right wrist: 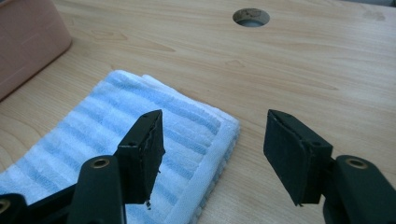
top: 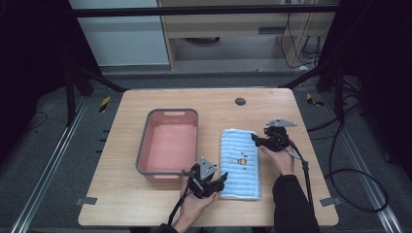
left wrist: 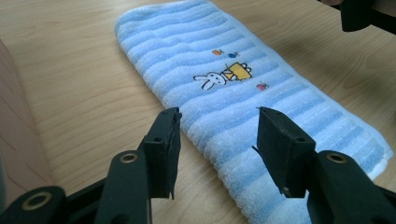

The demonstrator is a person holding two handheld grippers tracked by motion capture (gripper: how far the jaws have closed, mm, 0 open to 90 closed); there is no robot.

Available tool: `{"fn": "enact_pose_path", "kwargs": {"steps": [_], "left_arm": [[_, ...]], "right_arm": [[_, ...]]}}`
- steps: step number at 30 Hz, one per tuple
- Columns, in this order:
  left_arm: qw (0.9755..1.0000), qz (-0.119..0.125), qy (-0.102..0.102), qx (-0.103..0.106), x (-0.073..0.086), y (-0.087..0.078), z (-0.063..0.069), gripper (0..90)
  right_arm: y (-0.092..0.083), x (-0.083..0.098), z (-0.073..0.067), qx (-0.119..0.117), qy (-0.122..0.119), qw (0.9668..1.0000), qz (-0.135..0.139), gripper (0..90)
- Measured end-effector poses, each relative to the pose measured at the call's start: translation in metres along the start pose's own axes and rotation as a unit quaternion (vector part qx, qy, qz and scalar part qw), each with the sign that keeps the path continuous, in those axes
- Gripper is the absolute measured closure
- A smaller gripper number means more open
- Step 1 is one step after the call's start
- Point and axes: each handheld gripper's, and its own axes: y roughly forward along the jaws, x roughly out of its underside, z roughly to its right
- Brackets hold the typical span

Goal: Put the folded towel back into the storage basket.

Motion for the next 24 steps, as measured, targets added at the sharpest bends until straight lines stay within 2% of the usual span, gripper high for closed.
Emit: {"fn": "enact_pose_path", "kwargs": {"steps": [14, 16, 20, 24], "left_arm": [[0.9997, -0.026, 0.002, -0.001, 0.012, 0.011, 0.006, 50.1], [0.9996, -0.029, 0.0, -0.001, 0.014, 0.012, 0.006, 50.2], [0.9993, -0.036, -0.003, 0.0, 0.017, 0.015, 0.005, 51.3], [0.9991, -0.041, -0.009, 0.001, 0.019, 0.017, 0.005, 52.1]], "right_arm": [[0.014, 0.011, 0.001, -0.009, 0.008, 0.9994, -0.034, 41.0], [0.016, 0.012, 0.002, -0.009, 0.002, 0.9994, -0.033, 41.4], [0.018, 0.015, 0.001, -0.015, 0.012, 0.999, -0.041, 42.9], [0.022, 0.017, 0.0, -0.016, 0.01, 0.9985, -0.05, 43.4]]}}
